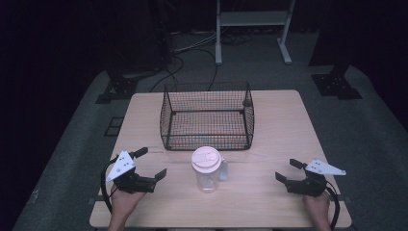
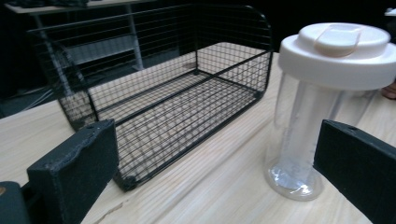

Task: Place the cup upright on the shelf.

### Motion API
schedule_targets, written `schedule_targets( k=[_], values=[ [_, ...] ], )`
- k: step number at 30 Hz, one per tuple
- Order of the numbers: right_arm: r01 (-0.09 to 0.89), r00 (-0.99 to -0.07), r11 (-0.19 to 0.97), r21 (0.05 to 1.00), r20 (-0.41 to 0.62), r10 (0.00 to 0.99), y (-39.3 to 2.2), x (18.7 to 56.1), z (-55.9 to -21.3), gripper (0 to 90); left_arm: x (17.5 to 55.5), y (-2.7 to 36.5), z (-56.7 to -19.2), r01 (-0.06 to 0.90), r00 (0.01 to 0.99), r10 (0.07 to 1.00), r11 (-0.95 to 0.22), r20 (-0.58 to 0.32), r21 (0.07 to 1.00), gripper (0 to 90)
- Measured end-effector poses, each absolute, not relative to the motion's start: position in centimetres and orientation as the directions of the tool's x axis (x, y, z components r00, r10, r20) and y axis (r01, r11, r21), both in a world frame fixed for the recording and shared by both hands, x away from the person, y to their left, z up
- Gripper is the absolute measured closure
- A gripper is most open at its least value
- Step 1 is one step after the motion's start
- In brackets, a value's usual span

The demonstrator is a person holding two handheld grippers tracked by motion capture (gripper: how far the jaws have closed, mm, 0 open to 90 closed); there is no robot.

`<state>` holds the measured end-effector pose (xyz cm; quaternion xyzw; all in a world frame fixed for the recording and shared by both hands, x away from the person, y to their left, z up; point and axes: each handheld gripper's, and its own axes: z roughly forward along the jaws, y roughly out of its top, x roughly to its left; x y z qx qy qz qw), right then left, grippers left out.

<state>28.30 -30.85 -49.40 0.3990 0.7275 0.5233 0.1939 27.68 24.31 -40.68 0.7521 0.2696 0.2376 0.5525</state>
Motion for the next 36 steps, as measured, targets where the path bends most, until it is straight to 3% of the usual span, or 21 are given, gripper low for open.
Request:
schedule_targets(
  k=[36],
  values=[
    [0.366,-0.623,0.133,0.921,0.136,0.771,-30.9,28.2,-49.4,12.8,28.0,19.6,-37.2,0.092,0.872,0.478,-0.377,0.109,0.922,0.0]
  ],
)
